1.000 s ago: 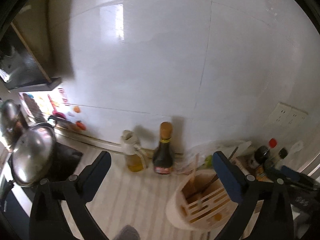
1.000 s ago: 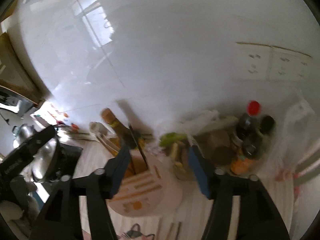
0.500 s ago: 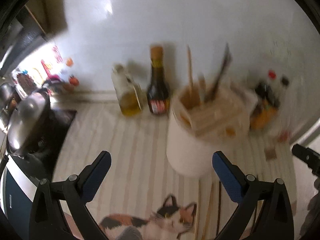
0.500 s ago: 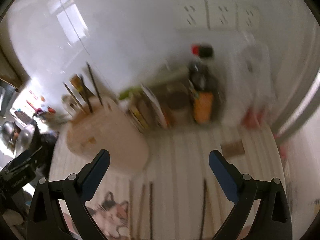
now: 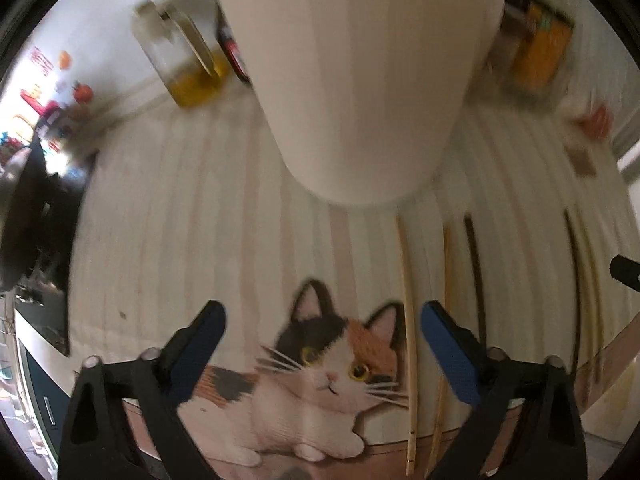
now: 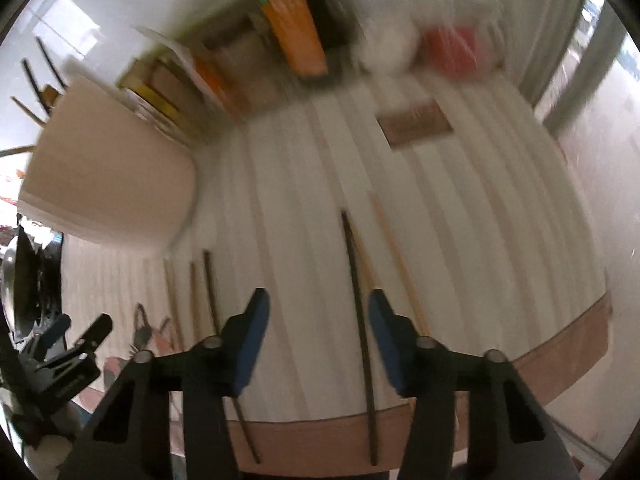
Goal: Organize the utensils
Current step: 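Move both tools back down to the remaining chopsticks, then grasp a light chopstick with the left tool while the right tool grasps a dark chopstick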
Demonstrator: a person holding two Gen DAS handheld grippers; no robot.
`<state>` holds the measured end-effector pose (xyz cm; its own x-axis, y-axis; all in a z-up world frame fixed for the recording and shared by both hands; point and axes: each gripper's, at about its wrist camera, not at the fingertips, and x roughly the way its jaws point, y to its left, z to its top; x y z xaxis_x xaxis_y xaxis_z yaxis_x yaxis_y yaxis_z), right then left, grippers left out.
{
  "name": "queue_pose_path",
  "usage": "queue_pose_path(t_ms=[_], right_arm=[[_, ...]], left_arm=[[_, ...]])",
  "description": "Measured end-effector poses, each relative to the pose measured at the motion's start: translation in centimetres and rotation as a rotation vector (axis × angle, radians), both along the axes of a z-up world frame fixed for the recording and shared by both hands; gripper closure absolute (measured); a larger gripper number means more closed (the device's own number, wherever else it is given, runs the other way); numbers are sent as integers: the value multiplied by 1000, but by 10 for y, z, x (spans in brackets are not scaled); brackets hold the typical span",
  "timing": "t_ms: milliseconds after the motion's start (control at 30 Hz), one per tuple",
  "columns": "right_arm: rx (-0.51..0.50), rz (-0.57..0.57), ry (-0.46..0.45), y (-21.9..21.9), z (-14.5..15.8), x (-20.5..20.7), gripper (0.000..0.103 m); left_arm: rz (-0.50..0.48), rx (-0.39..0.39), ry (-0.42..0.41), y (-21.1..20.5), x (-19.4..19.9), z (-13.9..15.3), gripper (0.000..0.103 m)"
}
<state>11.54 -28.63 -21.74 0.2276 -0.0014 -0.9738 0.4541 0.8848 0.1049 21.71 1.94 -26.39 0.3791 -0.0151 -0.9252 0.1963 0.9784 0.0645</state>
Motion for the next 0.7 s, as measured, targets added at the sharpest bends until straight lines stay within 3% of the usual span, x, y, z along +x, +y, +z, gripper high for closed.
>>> queue_pose_path(t_ms=[133, 200, 267, 333, 400, 467, 567, 633, 700], right_arm=[[35, -17, 36, -5, -21, -10, 61], [64, -26, 52, -8, -31, -17, 61], [75, -31, 66, -9, -38, -20, 61], [85, -34, 77, -11, -46, -25, 61], [83, -26, 88, -9, -51, -26, 61], [81, -15, 90, -7, -56, -23, 61], [67, 16, 100, -1, -66, -21, 74], [16, 51, 114, 7, -74, -18, 97], [-26, 73, 114, 14, -74, -15, 97]], left_arm=[[-15, -5, 93, -13, 1, -29, 20], [-31, -16, 113, -18, 2, -37, 29], [-51, -21, 132, -26, 2, -44, 49], [-63, -22, 140, -32, 1, -47, 55], [-80, -22, 121, -38, 0, -45, 69], [-102, -28, 126, -43, 0, -44, 93], [-110, -7, 133, -44, 0, -43, 98], [-100, -4, 137, -37, -2, -44, 98], [-82, -2, 144, -25, -4, -44, 98]])
